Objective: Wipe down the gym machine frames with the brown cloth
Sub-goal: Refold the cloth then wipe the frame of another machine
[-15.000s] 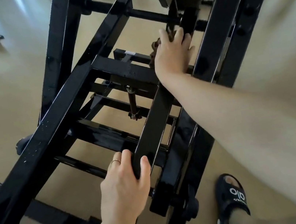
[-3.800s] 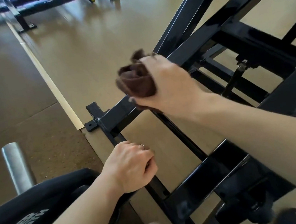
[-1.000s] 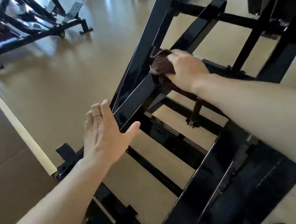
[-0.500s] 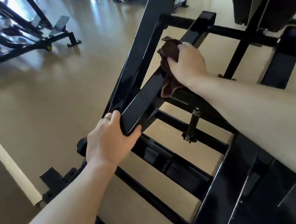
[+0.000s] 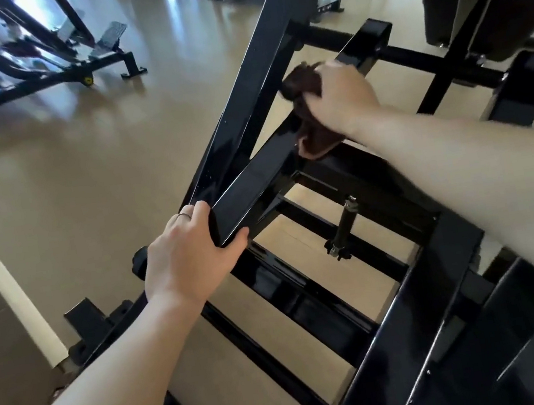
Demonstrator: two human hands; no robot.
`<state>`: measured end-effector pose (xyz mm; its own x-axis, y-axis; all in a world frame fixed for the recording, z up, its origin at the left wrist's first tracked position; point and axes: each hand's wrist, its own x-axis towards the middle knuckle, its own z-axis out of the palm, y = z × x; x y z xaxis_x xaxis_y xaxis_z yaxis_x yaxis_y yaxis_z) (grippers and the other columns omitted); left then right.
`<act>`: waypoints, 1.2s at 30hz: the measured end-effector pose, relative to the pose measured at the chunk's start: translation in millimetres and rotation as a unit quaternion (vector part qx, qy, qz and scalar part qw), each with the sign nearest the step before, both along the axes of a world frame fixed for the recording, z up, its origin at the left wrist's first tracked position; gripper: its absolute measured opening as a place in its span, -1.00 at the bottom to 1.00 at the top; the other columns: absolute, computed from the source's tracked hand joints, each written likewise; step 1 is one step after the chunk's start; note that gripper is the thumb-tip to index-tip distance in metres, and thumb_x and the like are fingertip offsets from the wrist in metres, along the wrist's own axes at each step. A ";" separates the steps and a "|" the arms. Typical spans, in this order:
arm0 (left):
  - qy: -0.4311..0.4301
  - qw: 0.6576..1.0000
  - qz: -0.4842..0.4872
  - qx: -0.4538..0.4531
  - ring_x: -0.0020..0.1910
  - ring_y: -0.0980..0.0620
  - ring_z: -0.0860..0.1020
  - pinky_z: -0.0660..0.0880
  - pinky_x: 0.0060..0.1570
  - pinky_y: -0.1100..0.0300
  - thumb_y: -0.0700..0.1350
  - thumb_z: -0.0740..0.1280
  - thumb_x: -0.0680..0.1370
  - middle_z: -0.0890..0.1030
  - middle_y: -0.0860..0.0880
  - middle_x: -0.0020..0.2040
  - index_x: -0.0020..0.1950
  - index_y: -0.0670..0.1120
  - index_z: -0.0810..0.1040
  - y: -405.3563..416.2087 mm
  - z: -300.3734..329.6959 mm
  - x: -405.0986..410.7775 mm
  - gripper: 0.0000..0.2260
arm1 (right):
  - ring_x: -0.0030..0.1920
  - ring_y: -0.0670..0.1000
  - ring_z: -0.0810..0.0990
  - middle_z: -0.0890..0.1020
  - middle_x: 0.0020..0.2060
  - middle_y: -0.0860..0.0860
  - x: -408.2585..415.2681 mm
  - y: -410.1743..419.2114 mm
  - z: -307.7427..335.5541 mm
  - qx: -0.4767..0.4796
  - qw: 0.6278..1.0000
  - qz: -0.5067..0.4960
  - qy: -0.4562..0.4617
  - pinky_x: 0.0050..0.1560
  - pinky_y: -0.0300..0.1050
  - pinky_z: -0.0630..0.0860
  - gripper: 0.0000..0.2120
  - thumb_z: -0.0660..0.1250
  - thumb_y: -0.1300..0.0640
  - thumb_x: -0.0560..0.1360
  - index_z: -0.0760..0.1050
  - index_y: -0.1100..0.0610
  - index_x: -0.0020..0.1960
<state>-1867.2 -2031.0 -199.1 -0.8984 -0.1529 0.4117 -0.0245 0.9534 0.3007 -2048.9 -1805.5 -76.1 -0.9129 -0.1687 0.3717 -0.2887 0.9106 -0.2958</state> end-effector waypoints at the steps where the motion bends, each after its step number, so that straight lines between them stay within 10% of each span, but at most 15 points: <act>1: 0.004 1.000 0.001 -0.003 -0.18 0.08 0.45 0.29 -0.39 0.17 0.38 0.27 0.49 0.47 0.15 -0.16 -0.08 0.07 0.31 0.1 -0.2 -0.4 -0.60 | 0.16 0.20 0.60 0.61 0.17 0.14 -12.1 8.7 5.1 -0.001 1.000 -0.016 0.005 0.15 -0.01 0.51 -0.71 0.26 0.06 0.60 0.58 0.17 0.23; 10: 0.017 1.000 0.008 -0.015 -0.23 0.10 0.44 0.33 -0.40 0.16 0.39 0.25 0.46 0.45 0.14 -0.21 -0.11 0.06 0.32 -0.4 -3.6 -3.2 -0.59 | 0.33 0.19 0.56 0.60 0.30 0.17 -70.7 28.3 20.8 -0.073 0.984 -0.162 0.030 0.36 0.02 0.48 -0.57 0.31 -0.04 0.61 0.55 0.23 0.34; 19: 0.019 1.000 0.006 -0.014 -0.23 0.06 0.45 0.33 -0.40 0.15 0.35 0.33 0.48 0.43 0.14 -0.20 -0.11 0.05 0.27 0.4 -2.5 1.3 -0.58 | 0.19 0.17 0.59 0.63 0.19 0.11 8.8 -8.5 -13.2 -0.008 0.998 0.056 -0.007 0.21 -0.01 0.51 -0.68 0.31 0.02 0.59 0.59 0.15 0.27; 36: 0.038 0.999 0.002 -0.035 -0.21 0.09 0.51 0.29 -0.48 0.20 0.36 0.33 0.46 0.40 0.16 -0.24 -0.12 0.05 0.31 -2.5 -7.8 -6.3 -0.58 | 0.26 0.15 0.60 0.63 0.24 0.12 -73.0 28.1 26.7 -0.080 0.984 -0.157 0.010 0.31 0.00 0.52 -0.65 0.31 -0.02 0.63 0.56 0.18 0.29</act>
<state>-1873.5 -2033.5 -206.9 -0.8640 -0.1249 0.4877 -0.0081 0.9720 0.2347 -2121.9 -1777.4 -49.3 -0.9026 0.1834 0.3895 -0.0074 0.8980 -0.4400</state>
